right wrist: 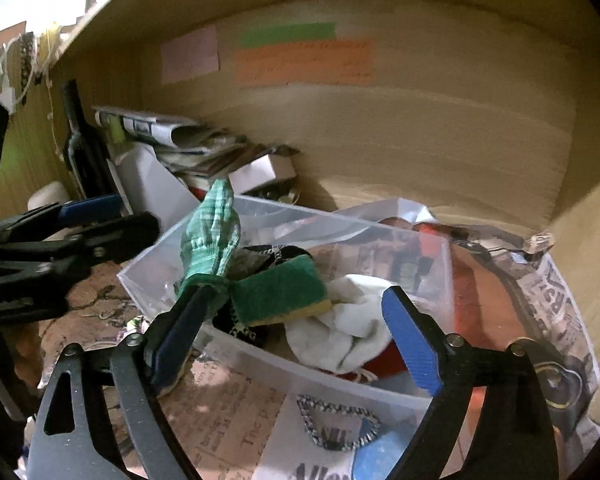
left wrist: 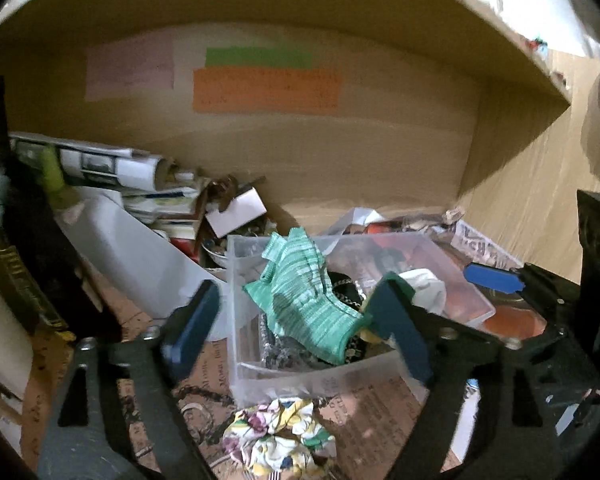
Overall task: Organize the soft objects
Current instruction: 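Carry the sock with the left tool while the right tool carries the sponge, releasing both into the box, then grasp the floral scrunchie with the left tool while the right tool grasps the black-and-white braided cord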
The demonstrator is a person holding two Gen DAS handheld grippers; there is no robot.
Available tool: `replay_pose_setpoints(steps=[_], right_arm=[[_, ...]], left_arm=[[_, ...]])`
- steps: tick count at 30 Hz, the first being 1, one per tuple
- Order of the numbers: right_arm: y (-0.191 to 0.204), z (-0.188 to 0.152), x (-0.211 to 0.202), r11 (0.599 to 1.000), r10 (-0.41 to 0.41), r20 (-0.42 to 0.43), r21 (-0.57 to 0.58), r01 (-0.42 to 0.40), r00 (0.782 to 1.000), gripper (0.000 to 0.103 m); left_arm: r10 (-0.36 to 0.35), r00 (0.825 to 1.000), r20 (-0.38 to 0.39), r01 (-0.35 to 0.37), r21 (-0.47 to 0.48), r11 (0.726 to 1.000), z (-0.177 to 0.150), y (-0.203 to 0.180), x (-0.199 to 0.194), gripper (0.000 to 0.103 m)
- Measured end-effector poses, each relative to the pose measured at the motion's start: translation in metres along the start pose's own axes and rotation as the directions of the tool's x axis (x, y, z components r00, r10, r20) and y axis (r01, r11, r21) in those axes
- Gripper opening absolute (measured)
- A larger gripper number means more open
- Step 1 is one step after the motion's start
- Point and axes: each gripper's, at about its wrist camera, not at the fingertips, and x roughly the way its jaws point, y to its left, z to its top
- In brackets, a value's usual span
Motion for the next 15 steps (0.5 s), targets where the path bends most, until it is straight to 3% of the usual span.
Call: replay_pose_setpoints(steps=[6,15], right_arm=[[-0.006,-0.011,-0.025,0.999,-0.047,0.038,0.007,0.047,0.998,0.101],[-0.017,-0.043,-0.025,0.996,-0.093,-0.038,0.008,0.093,0.995,0.101]], left_arm=[[0.011,1.0,-0.007,-0.011,-0.007,1.0,-0.011,0.005,-0.016,0.097],[0.011,0.984,-0.179,-0.017,-0.032,0.999,-0.051,0.013,0.011,0.098]])
